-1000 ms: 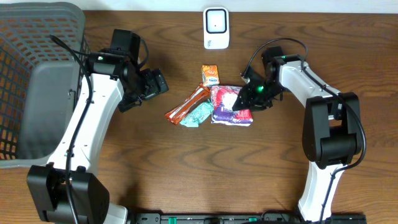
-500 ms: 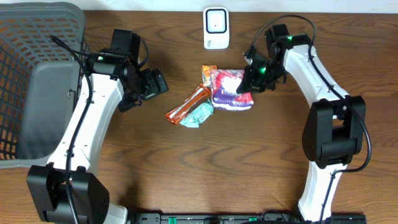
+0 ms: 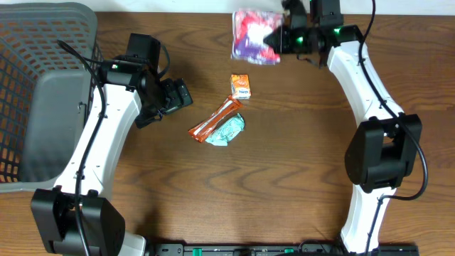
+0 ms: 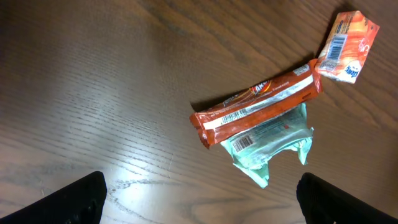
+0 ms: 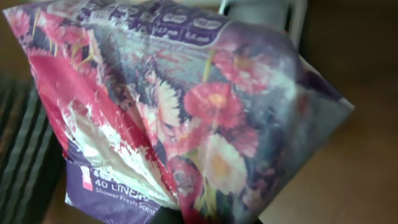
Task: Scan the item barcode
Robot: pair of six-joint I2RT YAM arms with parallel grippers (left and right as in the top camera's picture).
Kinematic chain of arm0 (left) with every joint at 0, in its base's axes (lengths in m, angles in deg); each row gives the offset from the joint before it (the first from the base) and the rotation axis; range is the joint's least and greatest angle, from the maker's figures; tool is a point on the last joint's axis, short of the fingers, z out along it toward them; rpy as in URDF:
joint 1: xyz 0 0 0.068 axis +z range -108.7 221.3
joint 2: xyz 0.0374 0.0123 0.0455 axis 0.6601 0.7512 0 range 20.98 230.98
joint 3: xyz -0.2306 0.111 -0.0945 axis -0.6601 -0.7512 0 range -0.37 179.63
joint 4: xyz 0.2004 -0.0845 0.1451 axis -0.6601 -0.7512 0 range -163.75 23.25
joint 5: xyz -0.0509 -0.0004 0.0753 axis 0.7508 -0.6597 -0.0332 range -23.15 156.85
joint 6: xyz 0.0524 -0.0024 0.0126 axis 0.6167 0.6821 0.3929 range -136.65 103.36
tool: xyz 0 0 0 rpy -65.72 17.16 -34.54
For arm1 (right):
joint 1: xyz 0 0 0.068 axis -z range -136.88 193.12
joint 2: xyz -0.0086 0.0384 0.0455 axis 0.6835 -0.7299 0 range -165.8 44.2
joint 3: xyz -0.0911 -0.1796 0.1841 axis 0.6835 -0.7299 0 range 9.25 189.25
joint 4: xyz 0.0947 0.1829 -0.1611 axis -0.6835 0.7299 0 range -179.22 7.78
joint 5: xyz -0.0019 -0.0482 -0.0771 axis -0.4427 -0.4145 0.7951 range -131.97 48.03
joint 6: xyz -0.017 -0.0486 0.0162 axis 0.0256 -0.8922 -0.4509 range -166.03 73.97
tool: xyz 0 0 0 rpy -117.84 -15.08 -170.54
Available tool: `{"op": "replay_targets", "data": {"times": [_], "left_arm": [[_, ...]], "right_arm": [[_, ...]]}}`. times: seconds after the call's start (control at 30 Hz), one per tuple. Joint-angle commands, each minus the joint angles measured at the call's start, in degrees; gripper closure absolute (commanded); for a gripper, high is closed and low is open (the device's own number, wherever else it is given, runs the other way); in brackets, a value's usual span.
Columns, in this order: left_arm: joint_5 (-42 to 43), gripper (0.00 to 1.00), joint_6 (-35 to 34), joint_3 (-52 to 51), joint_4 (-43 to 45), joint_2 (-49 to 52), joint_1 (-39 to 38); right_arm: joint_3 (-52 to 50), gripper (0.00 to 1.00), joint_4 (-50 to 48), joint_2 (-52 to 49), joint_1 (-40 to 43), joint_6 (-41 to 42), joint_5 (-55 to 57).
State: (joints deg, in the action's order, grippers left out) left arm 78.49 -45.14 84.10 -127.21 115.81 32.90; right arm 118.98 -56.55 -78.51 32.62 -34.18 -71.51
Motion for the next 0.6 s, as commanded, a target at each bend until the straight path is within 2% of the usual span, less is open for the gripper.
{"op": "replay_targets", "data": {"times": [0.0,0.07,0.3,0.57], "left_arm": [[-0.6,0.02,0.3,0.6,-0.3,0.3,0.1],[-0.6,0.02,0.3,0.6,-0.3,0.3,0.1],[-0.6,0.02,0.3,0.6,-0.3,0.3,0.1],[-0.6,0.02,0.3,0.6,-0.3,0.3,0.1]], "right_arm": [[0.8,0.99,-4.3,0.4,-2.0,8.0,12.3],[0.7,0.99,-8.6,0.0,-2.8,10.7,15.1],[0.7,0.99,-21.4,-4.9,-4.9,23.0,14.1],[0.8,0.99,-22.6,-7.6,-4.5,22.5,12.9]]}}
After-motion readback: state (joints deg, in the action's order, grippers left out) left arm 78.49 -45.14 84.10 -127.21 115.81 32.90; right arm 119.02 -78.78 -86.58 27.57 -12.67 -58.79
